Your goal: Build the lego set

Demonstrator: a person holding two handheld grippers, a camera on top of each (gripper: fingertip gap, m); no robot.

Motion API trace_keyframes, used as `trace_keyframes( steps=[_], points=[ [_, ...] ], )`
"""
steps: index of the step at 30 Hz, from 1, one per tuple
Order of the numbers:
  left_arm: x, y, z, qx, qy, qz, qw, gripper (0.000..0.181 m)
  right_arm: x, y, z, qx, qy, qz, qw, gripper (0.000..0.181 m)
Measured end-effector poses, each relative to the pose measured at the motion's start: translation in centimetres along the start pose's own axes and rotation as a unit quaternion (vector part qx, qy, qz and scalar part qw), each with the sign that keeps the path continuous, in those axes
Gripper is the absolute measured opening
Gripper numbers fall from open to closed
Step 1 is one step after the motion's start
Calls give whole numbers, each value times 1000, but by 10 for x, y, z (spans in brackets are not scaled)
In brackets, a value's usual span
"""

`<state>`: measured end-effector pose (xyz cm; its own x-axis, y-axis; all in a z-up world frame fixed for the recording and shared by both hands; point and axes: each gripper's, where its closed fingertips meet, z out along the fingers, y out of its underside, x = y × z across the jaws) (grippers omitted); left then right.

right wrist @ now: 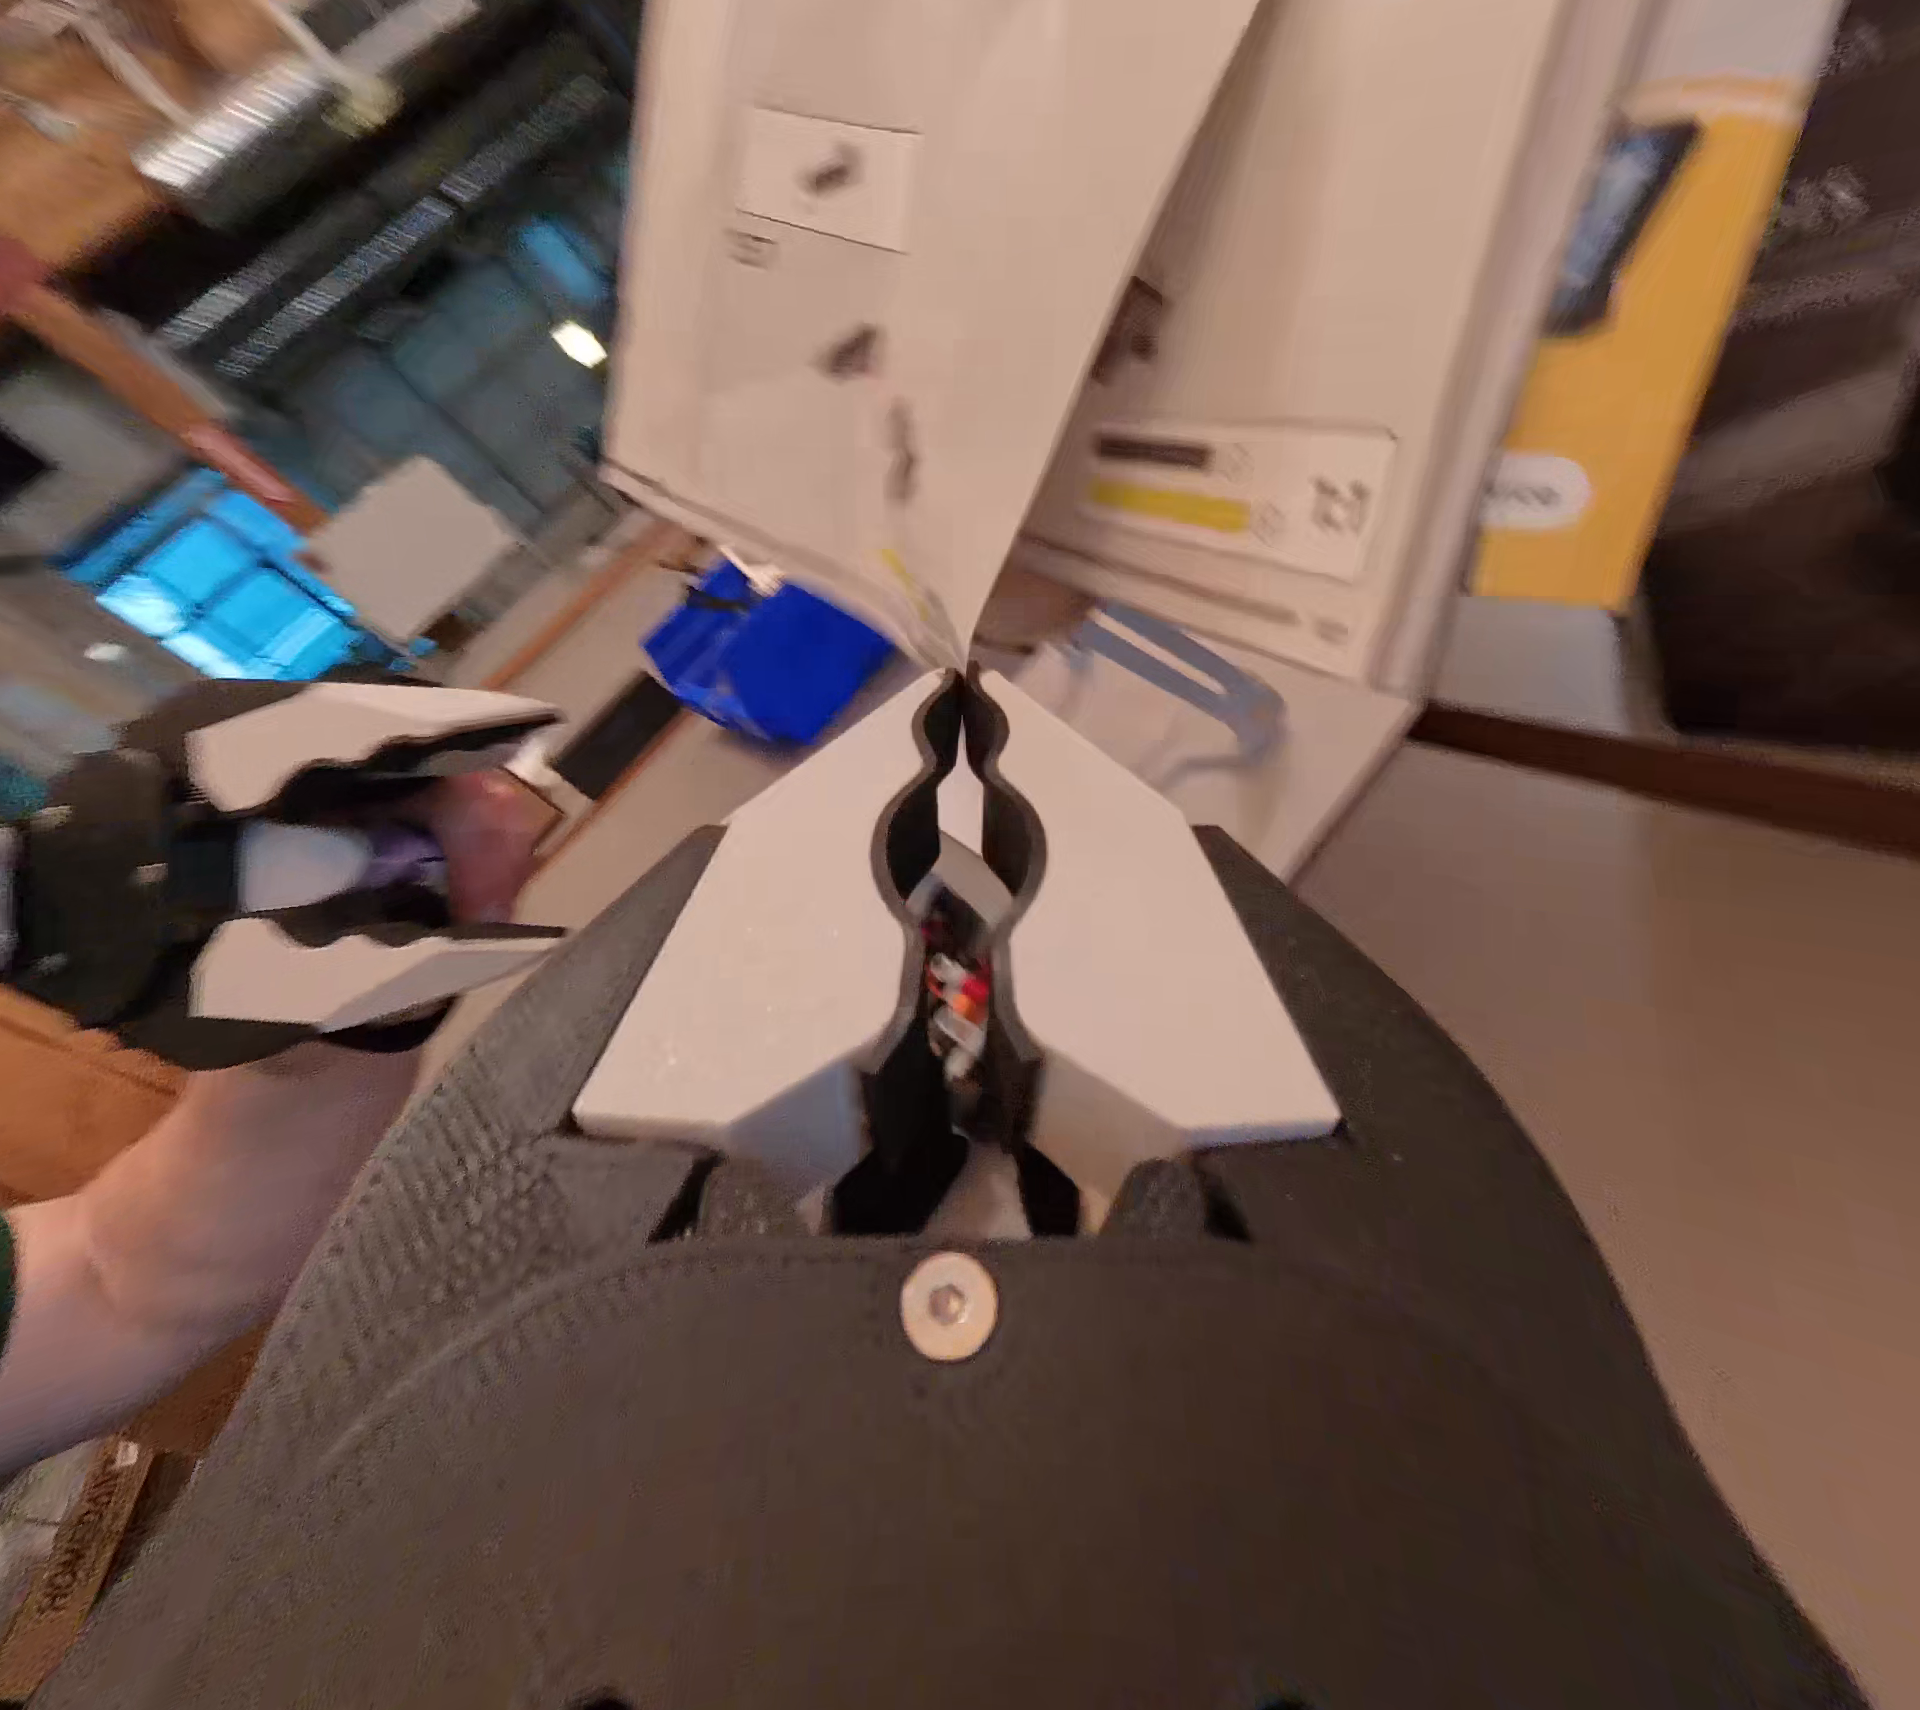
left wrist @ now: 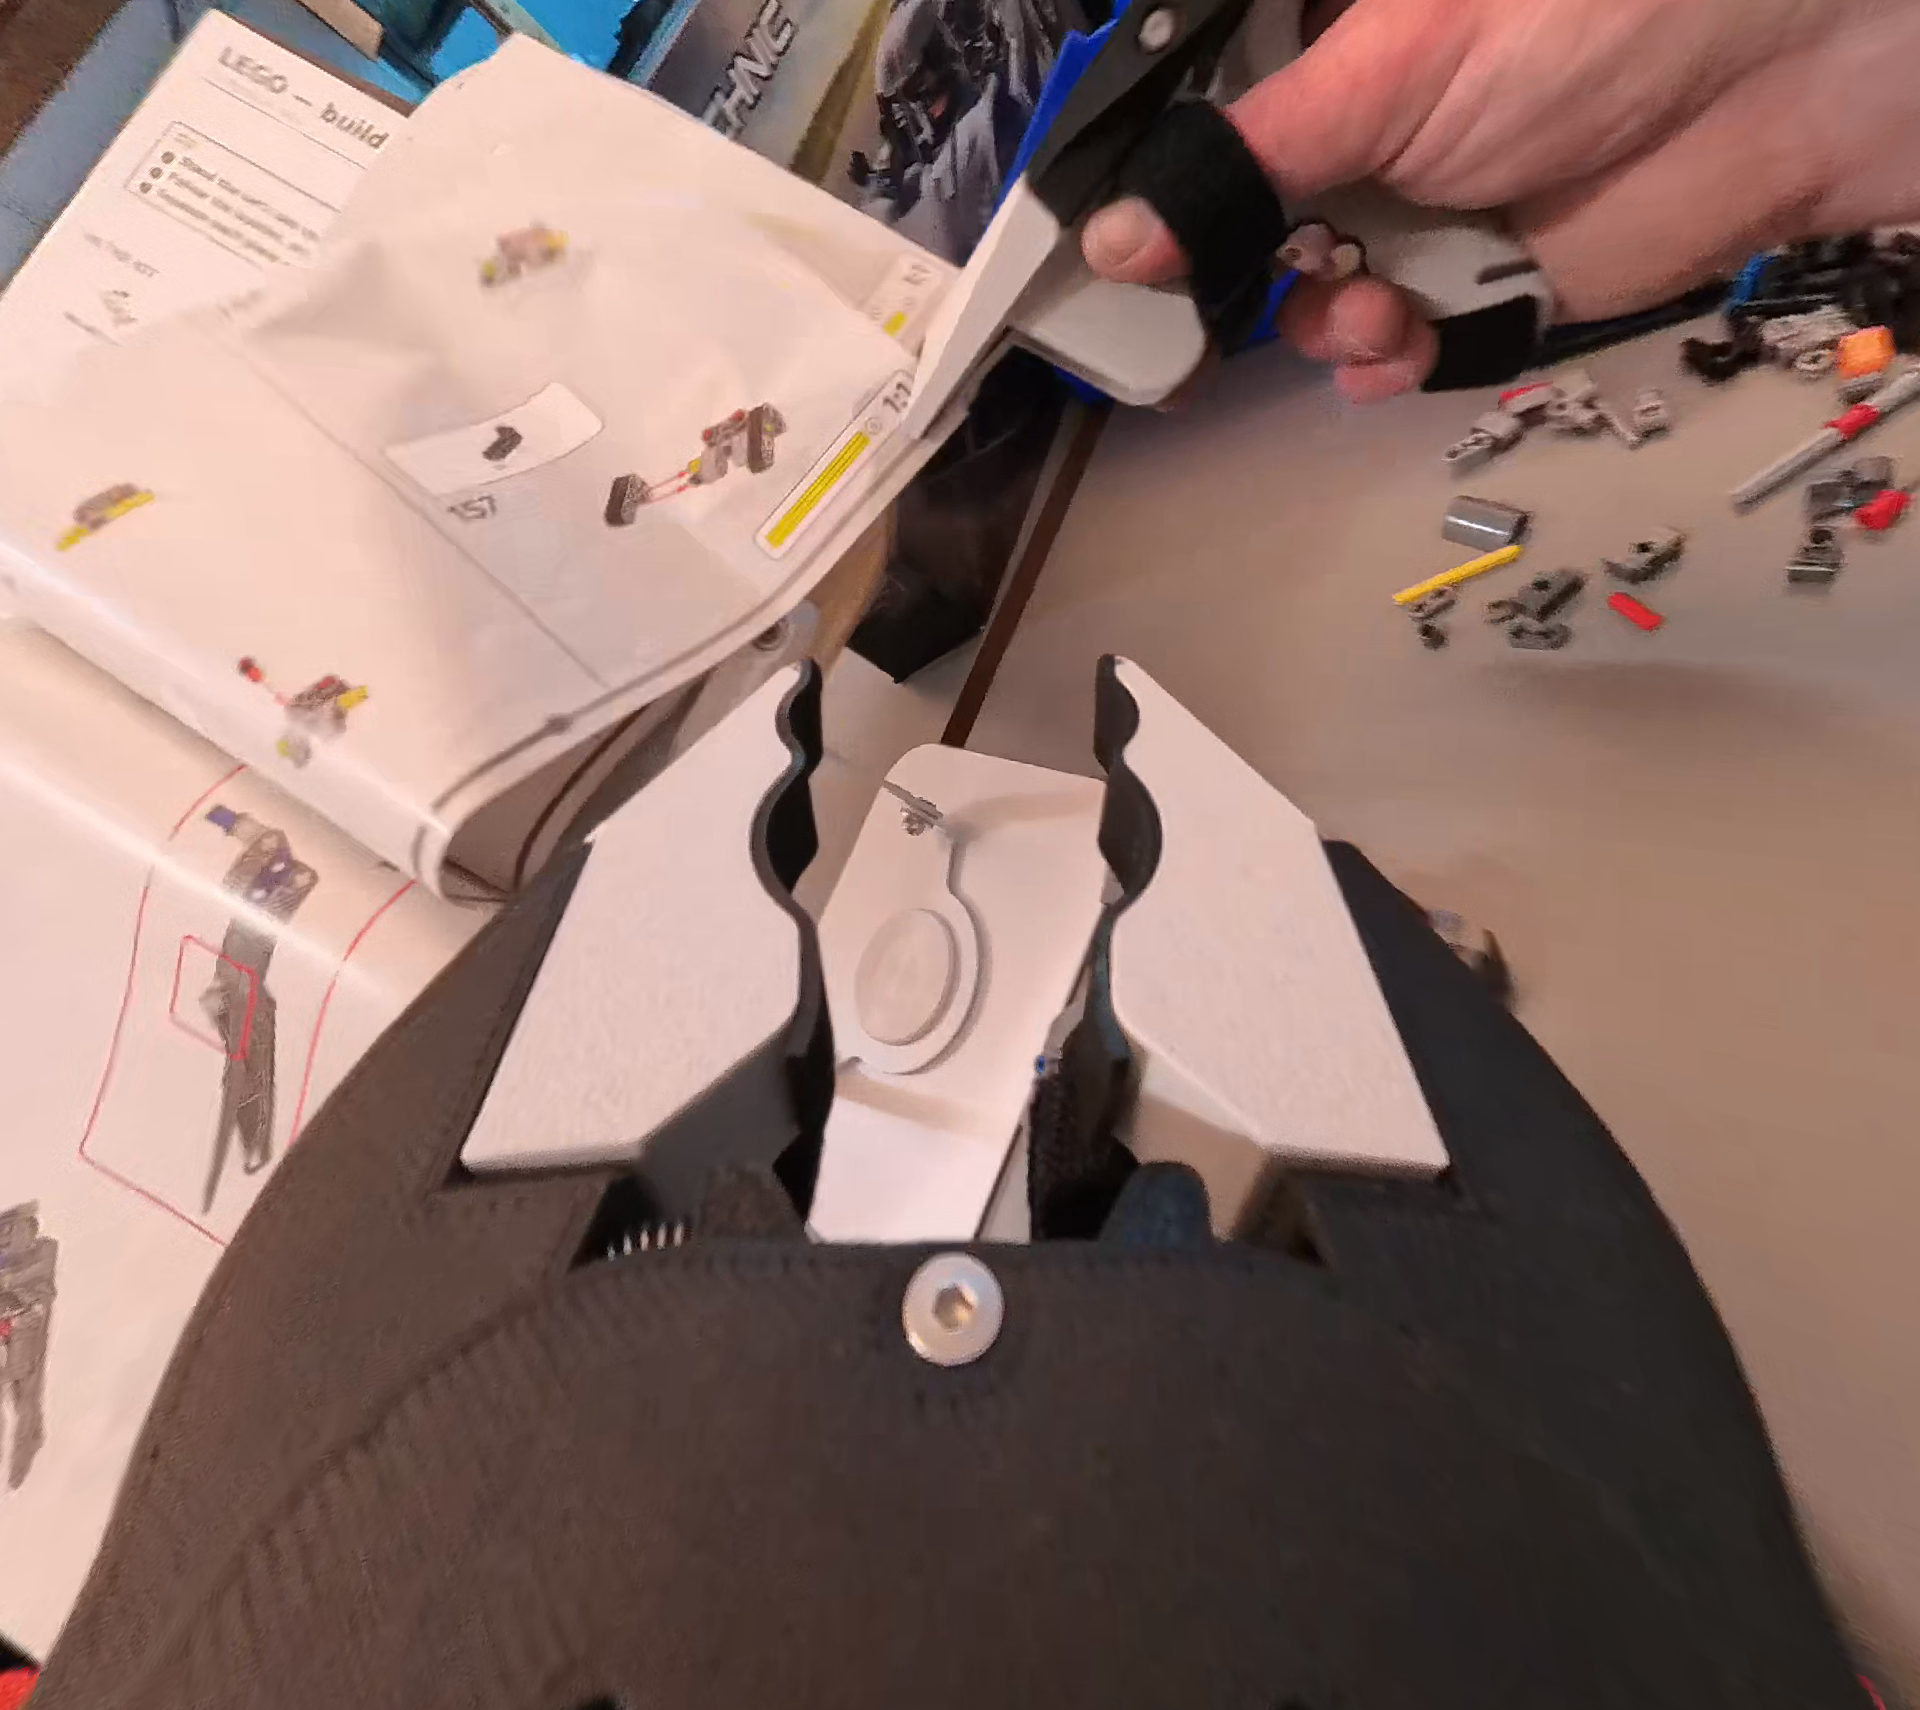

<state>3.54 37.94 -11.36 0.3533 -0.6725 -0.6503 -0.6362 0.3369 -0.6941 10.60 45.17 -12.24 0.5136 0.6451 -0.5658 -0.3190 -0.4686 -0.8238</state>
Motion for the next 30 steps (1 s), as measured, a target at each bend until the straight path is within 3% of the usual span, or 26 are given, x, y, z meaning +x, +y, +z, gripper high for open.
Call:
trace_keyframes(
  steps=[5,10,13,15,17,19,20,25,27,30],
  points=[
    [-37,-5,14,-8,-97,49,994,66,-26,-9,-3,-6,-11,-59,998,0],
    [-88,-12,19,-27,-228,113,967,82,-91,-24,3,-17,-61,-135,989,0],
    [-127,-20,-2,4,-319,104,942,62,-130,-26,18,-41,-102,-163,980,0],
    [-147,-21,-16,19,-335,80,939,19,-151,-26,30,-53,-125,-180,974,0],
    [-167,-14,-29,36,-344,14,938,0,-164,-27,42,-61,-132,-189,971,0],
    [-188,0,-48,58,-352,-56,932,0,-167,-30,50,-57,-115,-194,973,33],
    [-198,10,-57,68,-354,-91,928,0,-170,-29,50,-58,-115,-195,972,39],
    [-233,99,-83,92,-332,-297,890,0,-174,2,36,-90,-109,-213,967,42],
    [-235,136,-82,111,-302,-386,864,0,-175,20,28,-107,-113,-211,965,41],
    [-229,179,-78,116,-276,-449,842,3,-180,45,15,-130,-124,-213,960,42]
  ],
)
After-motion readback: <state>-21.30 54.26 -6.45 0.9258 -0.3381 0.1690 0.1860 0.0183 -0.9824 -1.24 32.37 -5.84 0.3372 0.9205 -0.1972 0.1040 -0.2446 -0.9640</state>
